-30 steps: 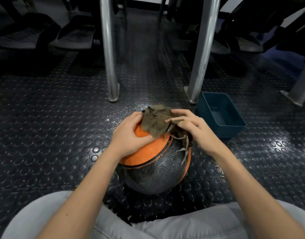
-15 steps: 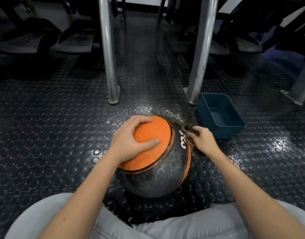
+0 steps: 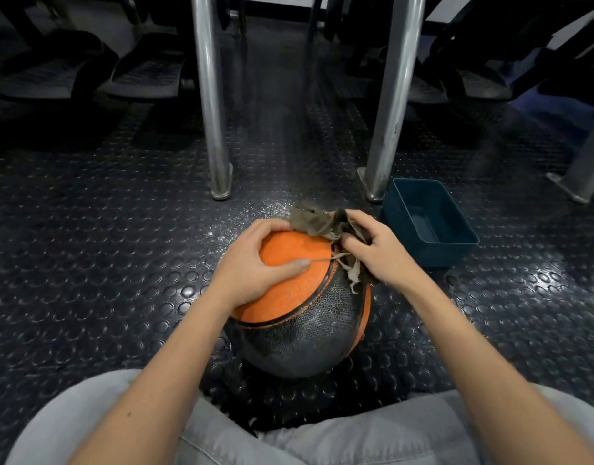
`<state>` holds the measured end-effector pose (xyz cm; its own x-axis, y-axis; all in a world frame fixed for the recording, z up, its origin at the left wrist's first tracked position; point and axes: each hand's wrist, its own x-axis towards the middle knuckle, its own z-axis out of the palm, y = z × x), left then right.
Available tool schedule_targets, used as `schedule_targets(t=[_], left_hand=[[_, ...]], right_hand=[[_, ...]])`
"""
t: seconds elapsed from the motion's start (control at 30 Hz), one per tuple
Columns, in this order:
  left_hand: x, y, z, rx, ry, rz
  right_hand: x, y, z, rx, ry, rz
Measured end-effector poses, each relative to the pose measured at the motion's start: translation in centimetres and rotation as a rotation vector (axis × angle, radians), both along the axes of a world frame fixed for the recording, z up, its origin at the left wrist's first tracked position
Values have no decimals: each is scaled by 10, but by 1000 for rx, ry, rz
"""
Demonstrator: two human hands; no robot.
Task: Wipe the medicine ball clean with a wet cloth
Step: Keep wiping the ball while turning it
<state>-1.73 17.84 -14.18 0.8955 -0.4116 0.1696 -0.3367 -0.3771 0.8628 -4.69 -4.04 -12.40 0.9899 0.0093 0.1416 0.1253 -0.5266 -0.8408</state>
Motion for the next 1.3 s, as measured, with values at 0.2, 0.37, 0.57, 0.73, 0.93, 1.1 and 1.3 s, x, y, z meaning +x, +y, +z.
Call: schedule_targets(t=[0.2,0.37,0.57,0.73,0.93,1.1,1.3], left_hand=[[1,6,-3,-91,46,99],[6,8,-11,-152,73,340],[8,14,-16,-144,93,468],[8,8,-14,-113,79,455],[4,5,-12,-94,29,380],[9,2,-11,-81,8,325],[10,-3,-10,-54,10,322]], right_hand=[[-3,-38,-33,-150,194,-296],[-8,-17,13,64,-376,-361],[-9,-23,-27,-571,163,-235],[-8,-4,14,-246,-385,-327],[-12,-10,-11,-806,135,-226],[-19,4,22,-386,-305,-301],[-19,-7,-5,-830,-1,-264]])
